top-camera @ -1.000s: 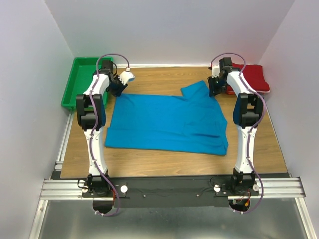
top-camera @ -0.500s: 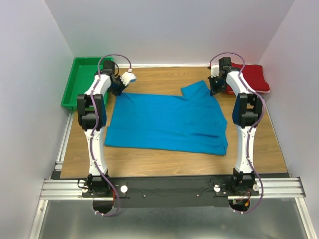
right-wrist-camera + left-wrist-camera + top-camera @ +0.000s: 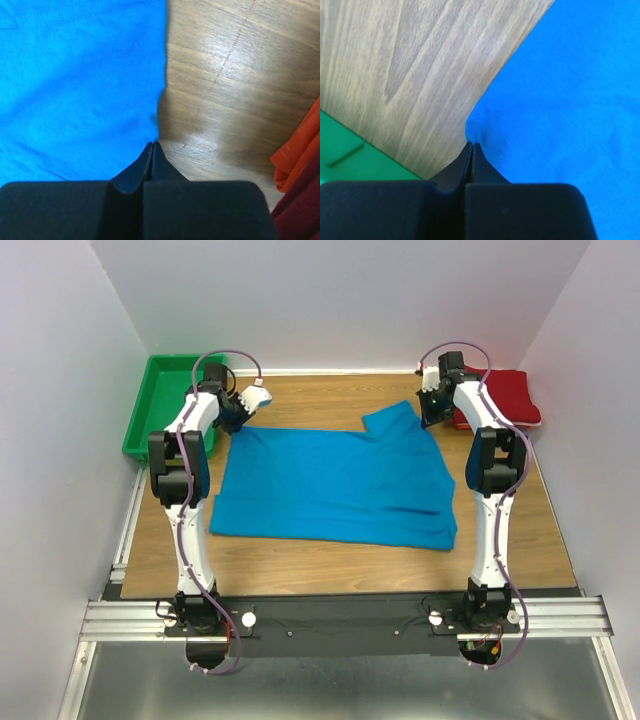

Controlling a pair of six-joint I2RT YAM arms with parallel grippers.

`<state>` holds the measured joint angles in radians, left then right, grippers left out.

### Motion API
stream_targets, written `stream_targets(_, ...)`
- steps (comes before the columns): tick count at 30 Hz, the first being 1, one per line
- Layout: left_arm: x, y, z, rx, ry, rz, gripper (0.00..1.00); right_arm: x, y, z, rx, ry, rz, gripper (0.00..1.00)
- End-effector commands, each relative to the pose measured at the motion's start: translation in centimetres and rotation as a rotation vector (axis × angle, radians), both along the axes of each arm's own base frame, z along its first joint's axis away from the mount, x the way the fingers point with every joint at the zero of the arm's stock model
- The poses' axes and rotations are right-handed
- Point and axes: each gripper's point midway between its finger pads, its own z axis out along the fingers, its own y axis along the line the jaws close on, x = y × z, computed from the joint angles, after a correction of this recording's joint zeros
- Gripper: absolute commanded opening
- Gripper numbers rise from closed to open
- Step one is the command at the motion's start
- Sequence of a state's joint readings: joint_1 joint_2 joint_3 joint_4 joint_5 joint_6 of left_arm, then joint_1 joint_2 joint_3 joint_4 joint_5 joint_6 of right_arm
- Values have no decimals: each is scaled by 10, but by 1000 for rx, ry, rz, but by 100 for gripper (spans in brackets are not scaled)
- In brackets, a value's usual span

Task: Fold and stack the t-shirts
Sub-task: Fold the tshirt

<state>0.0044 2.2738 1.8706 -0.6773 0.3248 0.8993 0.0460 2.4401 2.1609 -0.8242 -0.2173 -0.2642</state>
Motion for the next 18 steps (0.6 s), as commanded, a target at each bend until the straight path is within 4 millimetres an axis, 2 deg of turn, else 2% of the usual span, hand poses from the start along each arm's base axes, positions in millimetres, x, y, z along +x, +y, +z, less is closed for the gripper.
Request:
stream_targets(1,5,-1,41,9,-102,-16,0,-2,3,30,-5,-46,21,1)
stream_targets(8,-1,2,56,36,-136,-32,0,-12,6,56,19,-73,26,0)
stream_targets(11,-4,6,56,52,-135,-29,0,-17,7,69,26,-89,27,1)
stream_targets(18,-13,10,63,51,-156,-44,0,-33,5,81,22,-90,35,0)
